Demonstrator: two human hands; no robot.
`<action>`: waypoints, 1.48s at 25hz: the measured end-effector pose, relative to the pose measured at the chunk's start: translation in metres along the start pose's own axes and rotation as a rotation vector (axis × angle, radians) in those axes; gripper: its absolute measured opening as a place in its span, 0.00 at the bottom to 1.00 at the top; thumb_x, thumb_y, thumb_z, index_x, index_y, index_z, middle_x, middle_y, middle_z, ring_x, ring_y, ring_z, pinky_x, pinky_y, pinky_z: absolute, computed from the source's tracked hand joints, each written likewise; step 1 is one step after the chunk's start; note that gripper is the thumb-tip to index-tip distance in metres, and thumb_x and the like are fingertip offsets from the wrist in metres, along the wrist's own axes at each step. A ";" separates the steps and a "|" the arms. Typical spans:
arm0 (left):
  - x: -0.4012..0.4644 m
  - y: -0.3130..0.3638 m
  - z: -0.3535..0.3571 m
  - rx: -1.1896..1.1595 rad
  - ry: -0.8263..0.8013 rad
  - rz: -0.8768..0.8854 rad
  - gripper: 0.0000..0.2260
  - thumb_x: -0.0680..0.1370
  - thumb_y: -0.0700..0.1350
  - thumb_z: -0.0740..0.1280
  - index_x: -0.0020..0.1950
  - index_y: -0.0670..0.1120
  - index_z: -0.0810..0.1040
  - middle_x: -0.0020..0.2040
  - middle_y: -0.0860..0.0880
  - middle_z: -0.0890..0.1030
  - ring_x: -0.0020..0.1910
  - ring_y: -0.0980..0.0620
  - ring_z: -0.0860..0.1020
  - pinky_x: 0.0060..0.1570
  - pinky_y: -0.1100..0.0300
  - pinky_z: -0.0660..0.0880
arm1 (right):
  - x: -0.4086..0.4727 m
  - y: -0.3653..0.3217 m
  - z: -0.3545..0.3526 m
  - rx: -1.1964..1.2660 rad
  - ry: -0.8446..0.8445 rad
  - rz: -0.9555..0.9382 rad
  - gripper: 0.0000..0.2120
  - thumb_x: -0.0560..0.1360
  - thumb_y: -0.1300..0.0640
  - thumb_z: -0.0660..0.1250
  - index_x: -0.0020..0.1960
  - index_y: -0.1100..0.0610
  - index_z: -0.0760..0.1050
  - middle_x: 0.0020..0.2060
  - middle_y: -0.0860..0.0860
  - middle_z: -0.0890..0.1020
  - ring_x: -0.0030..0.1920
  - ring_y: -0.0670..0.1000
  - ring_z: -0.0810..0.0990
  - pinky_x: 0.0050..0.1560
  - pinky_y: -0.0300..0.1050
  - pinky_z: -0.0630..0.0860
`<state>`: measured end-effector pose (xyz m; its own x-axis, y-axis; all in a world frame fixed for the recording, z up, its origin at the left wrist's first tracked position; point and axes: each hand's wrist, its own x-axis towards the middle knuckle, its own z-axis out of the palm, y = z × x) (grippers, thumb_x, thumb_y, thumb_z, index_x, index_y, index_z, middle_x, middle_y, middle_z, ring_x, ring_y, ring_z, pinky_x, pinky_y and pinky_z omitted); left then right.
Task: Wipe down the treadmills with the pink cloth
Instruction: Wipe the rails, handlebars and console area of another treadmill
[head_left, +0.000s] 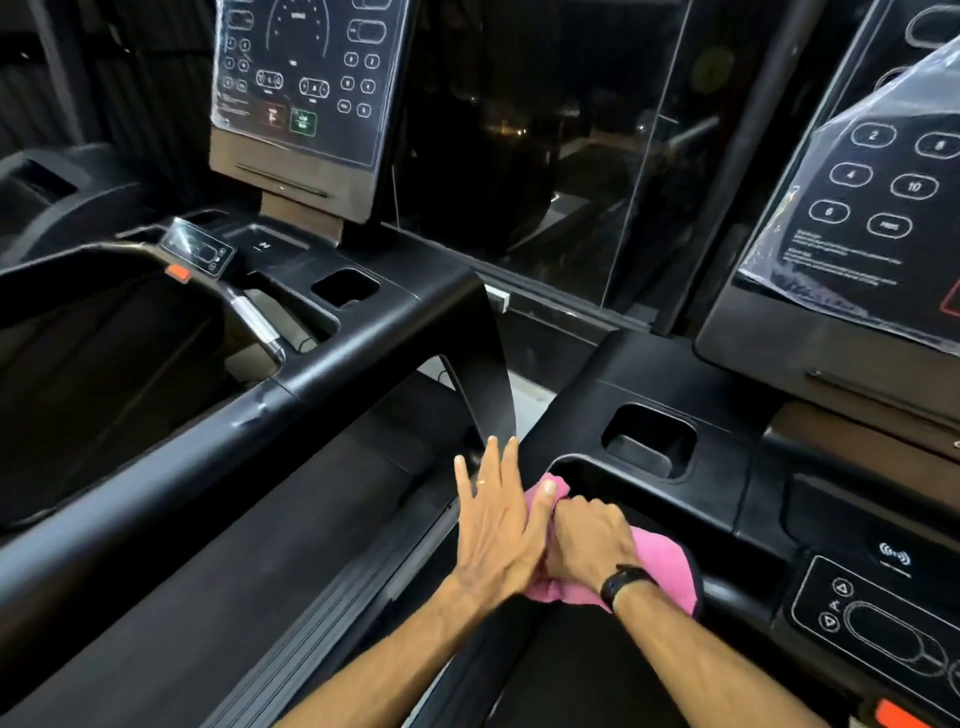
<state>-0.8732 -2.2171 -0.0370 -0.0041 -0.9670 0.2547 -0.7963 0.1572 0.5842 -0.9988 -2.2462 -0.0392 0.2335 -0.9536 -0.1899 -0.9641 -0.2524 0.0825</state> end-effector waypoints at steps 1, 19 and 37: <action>0.005 -0.004 0.004 0.024 -0.007 0.024 0.38 0.79 0.67 0.35 0.81 0.43 0.51 0.81 0.46 0.57 0.80 0.56 0.44 0.76 0.46 0.34 | -0.005 -0.006 0.010 -0.087 0.071 0.016 0.13 0.72 0.47 0.67 0.52 0.53 0.77 0.47 0.52 0.83 0.46 0.56 0.83 0.42 0.48 0.70; 0.019 -0.040 0.020 0.424 -0.125 0.356 0.37 0.82 0.65 0.42 0.77 0.38 0.63 0.76 0.35 0.65 0.77 0.40 0.63 0.76 0.39 0.51 | -0.023 0.026 -0.013 -0.020 -0.033 0.017 0.19 0.66 0.43 0.72 0.51 0.54 0.78 0.44 0.52 0.82 0.44 0.55 0.81 0.42 0.47 0.73; 0.019 -0.036 0.018 0.509 -0.067 0.336 0.37 0.82 0.66 0.45 0.77 0.36 0.62 0.76 0.36 0.64 0.77 0.40 0.61 0.78 0.40 0.48 | -0.076 0.101 0.004 -0.059 0.034 0.067 0.24 0.63 0.39 0.69 0.53 0.52 0.75 0.42 0.48 0.79 0.42 0.53 0.80 0.45 0.49 0.76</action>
<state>-0.8556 -2.2443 -0.0670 -0.3295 -0.8944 0.3026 -0.9338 0.3560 0.0351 -1.1142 -2.1982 -0.0202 0.1743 -0.9734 -0.1485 -0.9687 -0.1966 0.1517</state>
